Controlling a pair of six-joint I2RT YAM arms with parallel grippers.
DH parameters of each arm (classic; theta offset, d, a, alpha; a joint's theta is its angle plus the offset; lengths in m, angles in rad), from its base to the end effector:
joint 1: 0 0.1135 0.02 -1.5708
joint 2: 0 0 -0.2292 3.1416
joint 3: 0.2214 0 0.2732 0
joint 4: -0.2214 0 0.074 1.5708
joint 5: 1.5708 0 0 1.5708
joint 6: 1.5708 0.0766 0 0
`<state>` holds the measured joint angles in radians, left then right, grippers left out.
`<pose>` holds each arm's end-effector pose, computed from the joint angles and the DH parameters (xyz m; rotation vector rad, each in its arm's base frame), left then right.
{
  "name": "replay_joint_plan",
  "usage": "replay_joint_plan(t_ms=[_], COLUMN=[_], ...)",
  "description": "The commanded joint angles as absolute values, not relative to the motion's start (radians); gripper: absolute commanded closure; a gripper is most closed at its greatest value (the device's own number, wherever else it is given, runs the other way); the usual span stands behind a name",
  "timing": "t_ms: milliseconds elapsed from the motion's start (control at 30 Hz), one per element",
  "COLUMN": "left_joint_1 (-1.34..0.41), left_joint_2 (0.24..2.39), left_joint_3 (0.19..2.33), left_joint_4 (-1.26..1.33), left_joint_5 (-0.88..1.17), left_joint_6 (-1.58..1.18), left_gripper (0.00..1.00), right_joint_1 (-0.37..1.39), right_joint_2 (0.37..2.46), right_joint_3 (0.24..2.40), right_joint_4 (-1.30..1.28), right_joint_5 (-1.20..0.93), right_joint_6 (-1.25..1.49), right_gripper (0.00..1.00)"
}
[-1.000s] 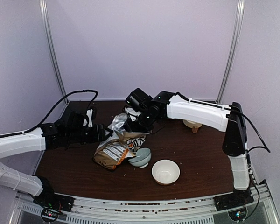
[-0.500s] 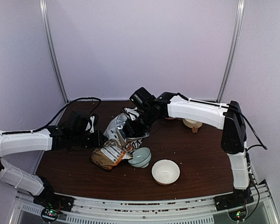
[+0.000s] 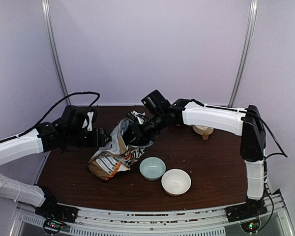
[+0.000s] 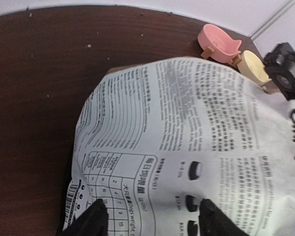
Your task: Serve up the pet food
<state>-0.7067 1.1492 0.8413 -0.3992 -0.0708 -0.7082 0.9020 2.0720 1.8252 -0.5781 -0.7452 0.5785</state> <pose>0.2414 -0.1989 0.2013 -0.0403 2.3637 -0.6444 0.2641 0.4179 0.2119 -0.8384 2.5863 1.4848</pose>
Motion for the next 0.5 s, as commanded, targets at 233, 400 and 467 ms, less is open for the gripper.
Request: replay_joint_plan(t_ms=[233, 400, 467], left_joint_1=[-0.93, -0.984, -0.991], left_joint_2=[1.142, 1.228, 1.253], left_joint_3=[1.191, 1.277, 1.297], left_joint_4=[-0.545, -0.622, -0.66], left_joint_5=[-0.101, -0.155, -0.187], left_joint_6=[-0.594, -0.565, -0.563], left_gripper=[0.15, 0.18, 0.37], right_joint_1=[0.892, 0.889, 0.887], right_joint_2=[1.881, 1.83, 1.806], right_joint_3=[1.702, 1.646, 1.616], right_joint_4=[-0.316, -0.255, -0.233], right_joint_5=[-0.874, -0.863, -0.851], right_joint_6=[0.744, 0.795, 0.809], right_gripper=[1.0, 1.0, 1.0])
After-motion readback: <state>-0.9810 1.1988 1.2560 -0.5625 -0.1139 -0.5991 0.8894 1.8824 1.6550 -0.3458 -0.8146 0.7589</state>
